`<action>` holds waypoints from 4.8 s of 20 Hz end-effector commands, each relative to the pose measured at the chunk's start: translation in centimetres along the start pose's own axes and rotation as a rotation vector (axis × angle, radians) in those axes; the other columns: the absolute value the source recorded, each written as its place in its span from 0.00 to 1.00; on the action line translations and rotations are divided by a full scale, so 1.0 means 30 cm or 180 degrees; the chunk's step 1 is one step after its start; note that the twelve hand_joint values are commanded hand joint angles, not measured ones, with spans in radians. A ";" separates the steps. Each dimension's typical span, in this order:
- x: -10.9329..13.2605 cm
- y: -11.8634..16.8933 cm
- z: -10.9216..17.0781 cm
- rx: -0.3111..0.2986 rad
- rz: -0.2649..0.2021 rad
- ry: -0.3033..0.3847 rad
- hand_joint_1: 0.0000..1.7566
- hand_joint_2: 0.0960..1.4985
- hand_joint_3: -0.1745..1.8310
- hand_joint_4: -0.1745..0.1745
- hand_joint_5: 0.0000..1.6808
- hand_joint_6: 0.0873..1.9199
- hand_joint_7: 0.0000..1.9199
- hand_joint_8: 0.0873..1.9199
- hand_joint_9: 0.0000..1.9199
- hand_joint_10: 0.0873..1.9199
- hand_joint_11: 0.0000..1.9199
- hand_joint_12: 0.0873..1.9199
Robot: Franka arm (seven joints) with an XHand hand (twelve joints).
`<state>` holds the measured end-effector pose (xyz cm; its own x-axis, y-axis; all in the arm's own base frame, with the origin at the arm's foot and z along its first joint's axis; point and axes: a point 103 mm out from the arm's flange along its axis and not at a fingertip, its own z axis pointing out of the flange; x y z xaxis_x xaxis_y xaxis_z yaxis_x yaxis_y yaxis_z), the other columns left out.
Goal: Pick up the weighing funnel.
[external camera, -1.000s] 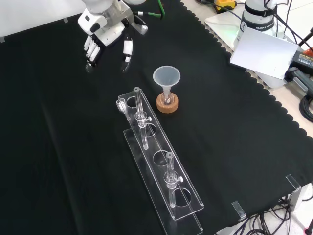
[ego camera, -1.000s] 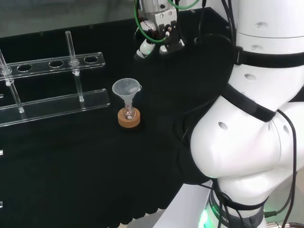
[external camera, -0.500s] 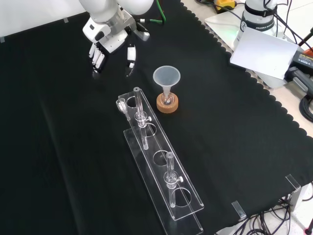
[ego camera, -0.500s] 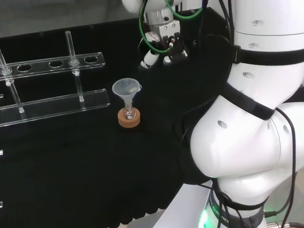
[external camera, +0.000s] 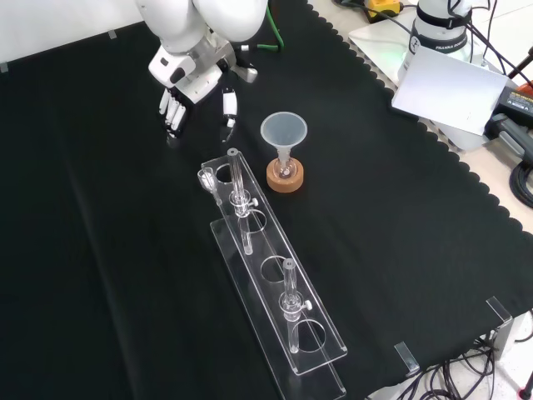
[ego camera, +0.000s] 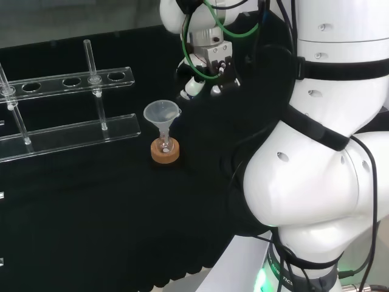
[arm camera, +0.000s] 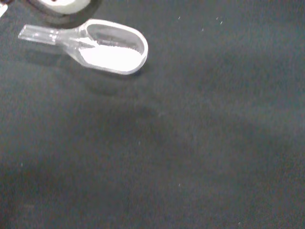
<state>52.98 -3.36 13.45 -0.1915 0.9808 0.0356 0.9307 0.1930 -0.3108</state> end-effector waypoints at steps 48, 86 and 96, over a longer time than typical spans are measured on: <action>0.122 0.111 0.183 0.0148 -0.0025 -0.0159 0.43 0.40 0.30 0.44 0.34 0.40 0.28 0.34 0.44 0.22 0.31 0.64; 0.125 0.159 0.214 0.0172 0.0087 -0.0249 0.48 0.42 0.34 0.53 0.49 0.40 0.29 0.35 0.44 0.23 0.31 0.64; 0.119 0.159 0.223 0.0209 0.0100 -0.0242 0.48 0.42 0.35 0.53 0.49 0.39 0.29 0.34 0.44 0.23 0.31 0.64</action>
<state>54.69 0.89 5.79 -0.1892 0.9809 -0.0459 0.9159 0.1595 -0.3682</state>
